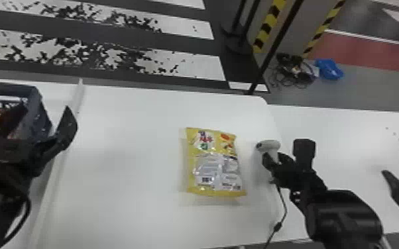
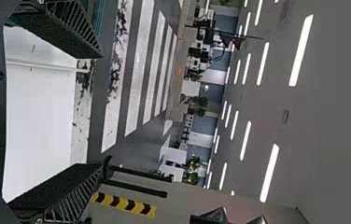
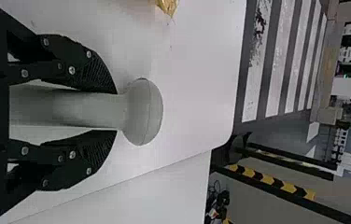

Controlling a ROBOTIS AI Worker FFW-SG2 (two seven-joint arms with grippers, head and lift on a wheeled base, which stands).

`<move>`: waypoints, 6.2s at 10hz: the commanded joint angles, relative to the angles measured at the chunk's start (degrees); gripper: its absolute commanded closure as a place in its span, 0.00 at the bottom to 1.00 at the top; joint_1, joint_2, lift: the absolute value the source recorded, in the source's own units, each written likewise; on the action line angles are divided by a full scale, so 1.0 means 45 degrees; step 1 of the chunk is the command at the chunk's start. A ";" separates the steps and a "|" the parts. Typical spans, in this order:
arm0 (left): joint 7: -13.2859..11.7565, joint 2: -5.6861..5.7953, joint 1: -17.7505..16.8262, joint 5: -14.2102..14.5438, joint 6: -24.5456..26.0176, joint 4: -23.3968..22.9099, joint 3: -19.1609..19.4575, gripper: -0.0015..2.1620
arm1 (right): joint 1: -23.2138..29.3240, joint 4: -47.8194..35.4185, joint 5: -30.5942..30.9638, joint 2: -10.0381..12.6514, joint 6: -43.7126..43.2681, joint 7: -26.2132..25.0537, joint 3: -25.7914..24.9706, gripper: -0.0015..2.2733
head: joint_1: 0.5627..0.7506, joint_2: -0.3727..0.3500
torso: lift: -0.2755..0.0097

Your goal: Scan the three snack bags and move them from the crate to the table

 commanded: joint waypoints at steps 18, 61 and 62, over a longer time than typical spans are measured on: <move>-0.0019 0.0080 -0.0724 -0.0345 0.0005 0.0551 -0.0938 0.01 | -0.1894 -0.0040 -0.2314 -0.0497 0.9724 0.9333 -0.1325 0.05 | 0.70 0.27 | 0.75; 0.0235 0.0197 -0.1173 -0.0521 0.0044 0.0941 -0.1602 0.01 | 0.2989 -0.7658 -0.0615 0.2492 -0.1331 -0.3988 0.3909 0.02 | 0.70 0.36 | 0.75; 0.0274 0.0197 -0.1095 -0.0502 0.0044 0.0922 -0.1622 0.01 | 0.3126 -0.7443 -0.0302 0.2687 -0.2112 -0.4144 0.4417 0.02 | 0.70 0.42 | 0.75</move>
